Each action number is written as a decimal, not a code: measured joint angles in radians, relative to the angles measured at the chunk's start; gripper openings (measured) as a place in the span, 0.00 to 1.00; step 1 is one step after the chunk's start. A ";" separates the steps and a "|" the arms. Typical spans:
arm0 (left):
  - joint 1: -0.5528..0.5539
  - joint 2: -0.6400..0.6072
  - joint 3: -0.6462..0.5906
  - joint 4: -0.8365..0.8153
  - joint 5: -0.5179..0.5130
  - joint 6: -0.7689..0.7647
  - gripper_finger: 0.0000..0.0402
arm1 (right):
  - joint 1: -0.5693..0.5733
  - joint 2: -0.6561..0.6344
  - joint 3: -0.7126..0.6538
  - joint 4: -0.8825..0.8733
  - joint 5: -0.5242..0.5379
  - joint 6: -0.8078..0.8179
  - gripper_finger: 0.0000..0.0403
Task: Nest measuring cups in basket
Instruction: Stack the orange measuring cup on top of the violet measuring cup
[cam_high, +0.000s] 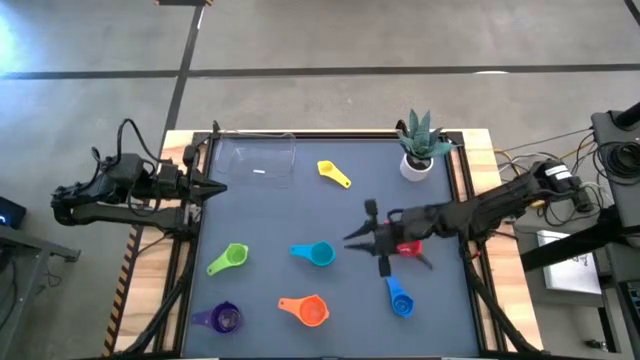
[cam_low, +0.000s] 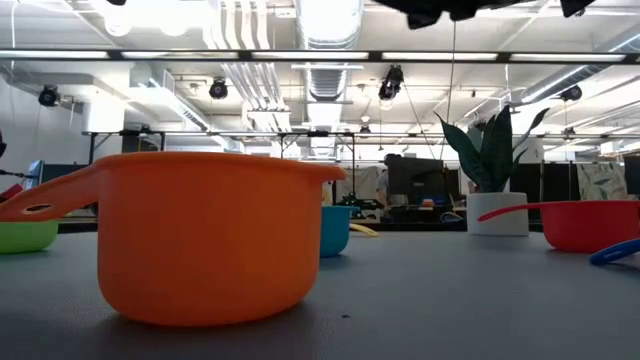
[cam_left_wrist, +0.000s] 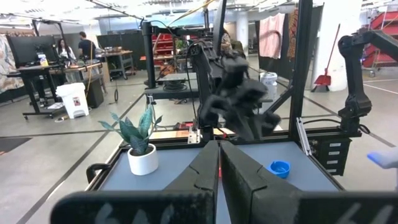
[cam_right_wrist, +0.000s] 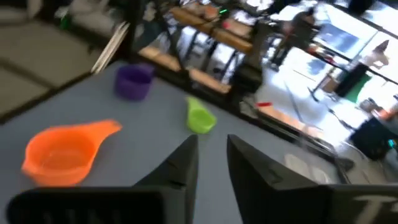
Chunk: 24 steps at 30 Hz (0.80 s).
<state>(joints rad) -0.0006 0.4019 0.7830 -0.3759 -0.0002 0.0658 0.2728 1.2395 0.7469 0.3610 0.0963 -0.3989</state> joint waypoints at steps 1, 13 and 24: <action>0.000 0.000 0.000 0.000 0.000 0.000 0.00 | 0.010 0.022 0.008 -0.020 0.000 -0.018 0.25; 0.000 0.000 0.000 0.000 0.000 0.000 0.00 | 0.104 0.228 0.032 -0.027 -0.005 -0.129 0.51; 0.000 0.002 0.000 0.000 0.000 0.000 0.00 | 0.133 0.394 0.083 0.020 -0.105 -0.163 0.52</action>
<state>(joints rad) -0.0002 0.4042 0.7830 -0.3759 -0.0002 0.0658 0.4055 1.6331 0.8299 0.3807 -0.0084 -0.5617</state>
